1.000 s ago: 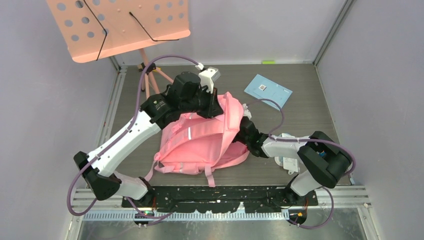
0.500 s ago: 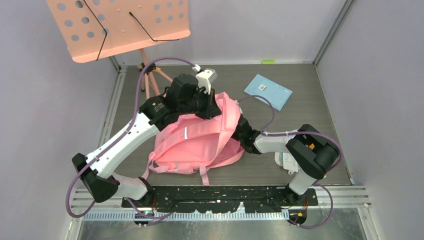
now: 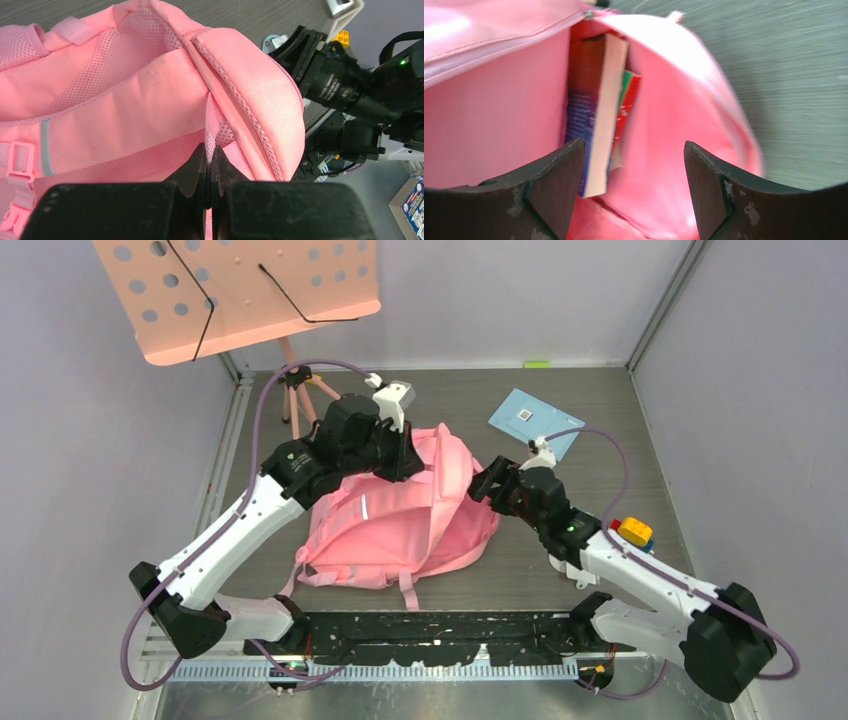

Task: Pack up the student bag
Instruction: Place the book in the student bag, then adjust the student bag at the center of the board.

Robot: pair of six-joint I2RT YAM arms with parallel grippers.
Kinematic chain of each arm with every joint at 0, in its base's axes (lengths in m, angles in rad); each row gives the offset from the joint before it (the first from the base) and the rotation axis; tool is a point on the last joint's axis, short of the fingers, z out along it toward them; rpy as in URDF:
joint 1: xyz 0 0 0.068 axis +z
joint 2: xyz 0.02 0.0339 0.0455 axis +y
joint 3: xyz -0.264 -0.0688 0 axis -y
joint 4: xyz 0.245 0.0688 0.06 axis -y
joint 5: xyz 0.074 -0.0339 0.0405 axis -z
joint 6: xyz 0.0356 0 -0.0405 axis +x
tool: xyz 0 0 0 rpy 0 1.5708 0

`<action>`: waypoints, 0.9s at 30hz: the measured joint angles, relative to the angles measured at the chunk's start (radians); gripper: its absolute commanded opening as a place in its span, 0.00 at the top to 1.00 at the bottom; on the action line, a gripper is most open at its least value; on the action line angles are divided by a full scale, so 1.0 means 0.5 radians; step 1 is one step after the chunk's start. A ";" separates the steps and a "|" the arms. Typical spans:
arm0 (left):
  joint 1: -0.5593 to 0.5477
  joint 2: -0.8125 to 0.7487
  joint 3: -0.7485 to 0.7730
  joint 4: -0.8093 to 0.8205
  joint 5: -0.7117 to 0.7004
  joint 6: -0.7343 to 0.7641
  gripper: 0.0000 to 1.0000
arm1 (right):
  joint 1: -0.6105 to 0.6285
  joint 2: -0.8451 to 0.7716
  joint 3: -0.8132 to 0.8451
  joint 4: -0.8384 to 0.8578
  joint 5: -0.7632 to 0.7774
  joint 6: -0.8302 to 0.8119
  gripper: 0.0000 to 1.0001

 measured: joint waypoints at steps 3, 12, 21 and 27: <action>0.008 -0.002 0.000 -0.003 0.002 0.008 1.00 | -0.150 -0.175 0.001 -0.267 0.034 -0.070 0.19; -0.042 0.022 -0.133 0.009 0.142 0.154 1.00 | -0.743 -0.173 0.112 -0.697 -0.114 -0.233 0.11; -0.379 0.272 -0.374 0.062 0.193 0.226 0.88 | -0.766 0.230 0.488 -0.559 -0.500 -0.378 0.11; -0.493 0.316 -0.478 -0.010 0.191 0.225 0.36 | -0.766 0.561 0.645 -0.453 -0.813 -0.491 0.13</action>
